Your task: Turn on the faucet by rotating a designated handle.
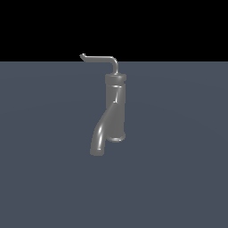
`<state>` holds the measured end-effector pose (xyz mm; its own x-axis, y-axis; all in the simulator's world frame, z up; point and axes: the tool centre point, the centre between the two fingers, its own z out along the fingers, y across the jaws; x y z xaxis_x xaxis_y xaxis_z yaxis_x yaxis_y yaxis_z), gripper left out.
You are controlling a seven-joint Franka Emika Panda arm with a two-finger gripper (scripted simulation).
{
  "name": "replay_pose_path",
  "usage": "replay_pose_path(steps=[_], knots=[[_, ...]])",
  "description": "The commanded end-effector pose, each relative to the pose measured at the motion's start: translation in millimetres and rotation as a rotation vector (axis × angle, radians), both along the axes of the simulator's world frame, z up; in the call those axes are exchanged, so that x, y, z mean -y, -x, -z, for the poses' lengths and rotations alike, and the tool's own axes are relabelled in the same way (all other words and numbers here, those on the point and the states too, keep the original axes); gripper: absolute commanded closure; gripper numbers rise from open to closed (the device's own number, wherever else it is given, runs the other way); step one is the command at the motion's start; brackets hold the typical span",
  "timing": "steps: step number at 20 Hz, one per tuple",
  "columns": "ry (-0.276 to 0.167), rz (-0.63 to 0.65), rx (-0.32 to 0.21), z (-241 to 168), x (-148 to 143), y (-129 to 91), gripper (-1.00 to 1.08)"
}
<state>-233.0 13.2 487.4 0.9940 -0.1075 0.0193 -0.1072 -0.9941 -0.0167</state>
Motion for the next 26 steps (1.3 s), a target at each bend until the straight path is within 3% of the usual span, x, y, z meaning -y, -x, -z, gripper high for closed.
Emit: replay_pose_path(steps=[1,26], knots=[[0.002,0.034,-0.001,1.1,-0.6,-6.0,1.08],[0.021,0.594,-0.007,35.1,-14.4,-106.4,1.08]])
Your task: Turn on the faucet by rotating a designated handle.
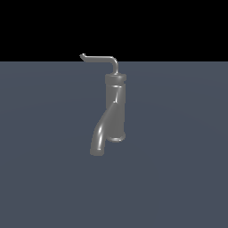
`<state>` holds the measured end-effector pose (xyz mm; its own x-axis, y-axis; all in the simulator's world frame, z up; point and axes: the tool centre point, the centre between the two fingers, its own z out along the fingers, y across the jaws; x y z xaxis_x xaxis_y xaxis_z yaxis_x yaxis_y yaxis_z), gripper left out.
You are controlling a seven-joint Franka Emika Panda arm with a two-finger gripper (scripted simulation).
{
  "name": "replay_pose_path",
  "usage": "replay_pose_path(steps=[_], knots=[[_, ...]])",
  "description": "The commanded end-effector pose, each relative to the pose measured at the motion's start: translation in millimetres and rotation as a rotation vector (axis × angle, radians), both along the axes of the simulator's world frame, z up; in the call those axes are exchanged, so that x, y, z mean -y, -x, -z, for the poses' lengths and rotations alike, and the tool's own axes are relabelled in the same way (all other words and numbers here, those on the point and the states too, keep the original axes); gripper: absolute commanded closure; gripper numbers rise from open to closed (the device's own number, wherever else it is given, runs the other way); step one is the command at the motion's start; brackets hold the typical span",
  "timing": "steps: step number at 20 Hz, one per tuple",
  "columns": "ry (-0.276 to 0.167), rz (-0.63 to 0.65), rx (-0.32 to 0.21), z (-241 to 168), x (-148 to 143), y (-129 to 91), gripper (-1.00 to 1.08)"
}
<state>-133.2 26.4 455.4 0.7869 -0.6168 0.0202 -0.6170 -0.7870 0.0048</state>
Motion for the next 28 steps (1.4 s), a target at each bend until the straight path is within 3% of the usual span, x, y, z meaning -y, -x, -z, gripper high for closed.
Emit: replay_pose_path(steps=[1,28], knots=[[0.001,0.06,0.001,5.2,-1.9,-10.6,1.08],[-0.004,0.685,0.005,82.4,-27.0,-115.9,1.08]])
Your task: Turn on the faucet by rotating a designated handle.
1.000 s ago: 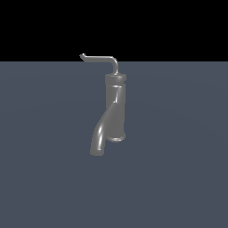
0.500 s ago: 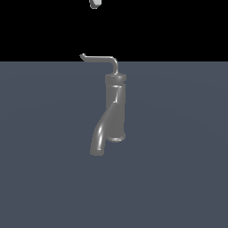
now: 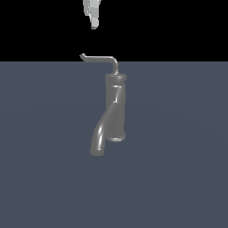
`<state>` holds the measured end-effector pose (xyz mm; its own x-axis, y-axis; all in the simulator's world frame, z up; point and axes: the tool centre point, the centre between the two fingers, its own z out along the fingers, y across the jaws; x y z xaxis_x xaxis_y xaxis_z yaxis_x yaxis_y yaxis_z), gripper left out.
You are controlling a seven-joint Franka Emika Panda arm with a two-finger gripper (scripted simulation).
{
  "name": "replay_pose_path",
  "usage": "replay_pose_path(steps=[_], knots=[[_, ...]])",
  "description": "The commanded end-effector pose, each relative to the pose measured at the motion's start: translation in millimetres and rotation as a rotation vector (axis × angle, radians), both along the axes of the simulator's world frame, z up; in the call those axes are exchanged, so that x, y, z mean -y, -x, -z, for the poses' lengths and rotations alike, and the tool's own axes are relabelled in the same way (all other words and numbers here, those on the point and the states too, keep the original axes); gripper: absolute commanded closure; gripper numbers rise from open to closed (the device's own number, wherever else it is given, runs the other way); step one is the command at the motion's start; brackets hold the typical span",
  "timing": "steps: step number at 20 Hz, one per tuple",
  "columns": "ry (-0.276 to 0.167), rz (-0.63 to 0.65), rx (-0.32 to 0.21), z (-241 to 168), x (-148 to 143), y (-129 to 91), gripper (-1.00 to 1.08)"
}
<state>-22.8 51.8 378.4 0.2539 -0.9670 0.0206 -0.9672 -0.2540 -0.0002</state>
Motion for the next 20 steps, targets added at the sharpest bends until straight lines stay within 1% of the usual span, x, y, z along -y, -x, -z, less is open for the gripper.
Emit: replay_pose_path(steps=[1,12,20], knots=[[-0.002,0.059,0.001,8.9,-2.8,-9.1,1.08],[-0.012,0.307,0.001,49.9,-15.0,-44.6,1.08],[-0.019,0.42,0.0,70.4,-20.8,-59.5,1.08]])
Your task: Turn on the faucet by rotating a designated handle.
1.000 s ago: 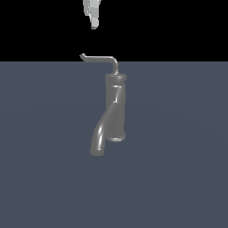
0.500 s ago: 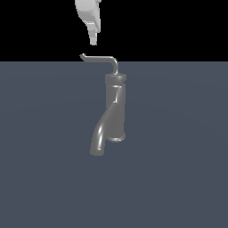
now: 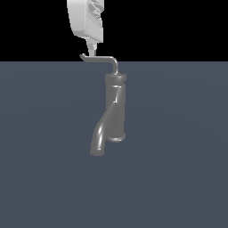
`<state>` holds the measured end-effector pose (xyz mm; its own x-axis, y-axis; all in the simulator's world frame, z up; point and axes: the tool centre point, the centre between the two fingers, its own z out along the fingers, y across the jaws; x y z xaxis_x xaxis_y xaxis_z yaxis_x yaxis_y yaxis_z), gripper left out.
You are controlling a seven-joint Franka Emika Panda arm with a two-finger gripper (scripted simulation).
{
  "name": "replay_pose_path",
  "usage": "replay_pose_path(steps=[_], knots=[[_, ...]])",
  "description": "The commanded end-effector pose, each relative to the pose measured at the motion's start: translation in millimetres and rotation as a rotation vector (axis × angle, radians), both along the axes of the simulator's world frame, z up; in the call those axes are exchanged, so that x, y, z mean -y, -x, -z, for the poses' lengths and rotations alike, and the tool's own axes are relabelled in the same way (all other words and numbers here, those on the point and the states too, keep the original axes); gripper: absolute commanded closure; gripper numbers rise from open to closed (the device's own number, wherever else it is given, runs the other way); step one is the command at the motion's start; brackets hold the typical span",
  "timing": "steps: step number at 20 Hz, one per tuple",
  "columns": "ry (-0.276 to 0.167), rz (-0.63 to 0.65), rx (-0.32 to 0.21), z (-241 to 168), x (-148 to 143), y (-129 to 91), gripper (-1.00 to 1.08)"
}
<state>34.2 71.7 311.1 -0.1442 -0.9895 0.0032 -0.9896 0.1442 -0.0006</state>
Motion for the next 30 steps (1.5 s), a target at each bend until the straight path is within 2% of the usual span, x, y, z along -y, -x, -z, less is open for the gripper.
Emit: replay_pose_path(steps=[1,12,30], knots=[[-0.002,0.028,0.0,4.7,-1.4,-3.5,1.08],[-0.003,0.056,0.0,10.1,-2.8,-7.0,1.08],[-0.003,0.057,0.0,10.2,-17.9,49.8,1.08]])
